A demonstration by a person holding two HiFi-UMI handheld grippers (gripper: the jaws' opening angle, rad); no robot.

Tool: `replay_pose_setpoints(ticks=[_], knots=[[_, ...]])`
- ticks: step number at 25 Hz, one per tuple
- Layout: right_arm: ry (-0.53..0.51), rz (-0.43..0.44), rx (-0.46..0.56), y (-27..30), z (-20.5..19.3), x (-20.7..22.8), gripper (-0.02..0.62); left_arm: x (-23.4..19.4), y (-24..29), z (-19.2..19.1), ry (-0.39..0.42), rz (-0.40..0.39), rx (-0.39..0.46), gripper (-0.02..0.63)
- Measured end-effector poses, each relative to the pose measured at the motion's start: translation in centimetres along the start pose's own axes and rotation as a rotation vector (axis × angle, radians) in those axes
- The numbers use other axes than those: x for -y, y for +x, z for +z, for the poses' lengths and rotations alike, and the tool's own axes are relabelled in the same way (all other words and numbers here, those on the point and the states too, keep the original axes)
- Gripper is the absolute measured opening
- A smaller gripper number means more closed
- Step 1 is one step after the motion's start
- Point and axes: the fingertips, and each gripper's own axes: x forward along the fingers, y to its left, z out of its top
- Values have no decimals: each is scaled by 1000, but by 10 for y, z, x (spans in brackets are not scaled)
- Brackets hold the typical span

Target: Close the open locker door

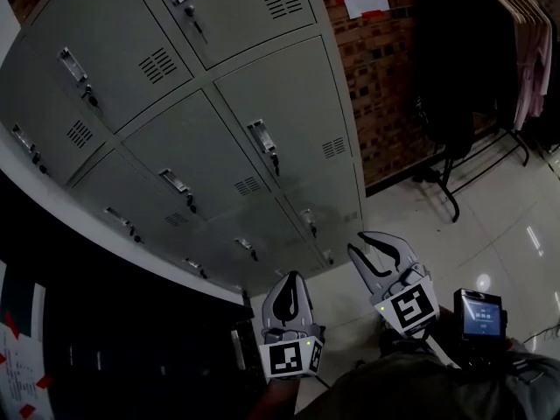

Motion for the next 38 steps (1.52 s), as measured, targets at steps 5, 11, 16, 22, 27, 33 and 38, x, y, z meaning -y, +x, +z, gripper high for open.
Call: replay_pose_setpoints(ticks=[5, 11, 16, 22, 27, 33, 38], knots=[[3, -51, -67, -44, -7, -31, 92, 13, -45, -12, -37, -55, -26, 0], [-3, -81, -108, -81, -6, -50, 83, 28, -77, -7, -57, -87, -23, 0], [15, -62, -111, -95, -5, -58, 74, 37, -92, -2, -61, -65, -14, 0], [14, -56, -104, -110, -2, -49, 37, 51, -99, 4, -61, -39, -6, 0], [15, -62, -105, -120, -1, -42, 8, 62, -100, 9, -53, -34, -6, 0], [8, -55, -107, -125, -2, -36, 6, 71, -96, 10, -43, -36, -13, 0], [-5, -71, -106, -128, -2, -30, 6, 77, -93, 10, -39, -53, -6, 0]])
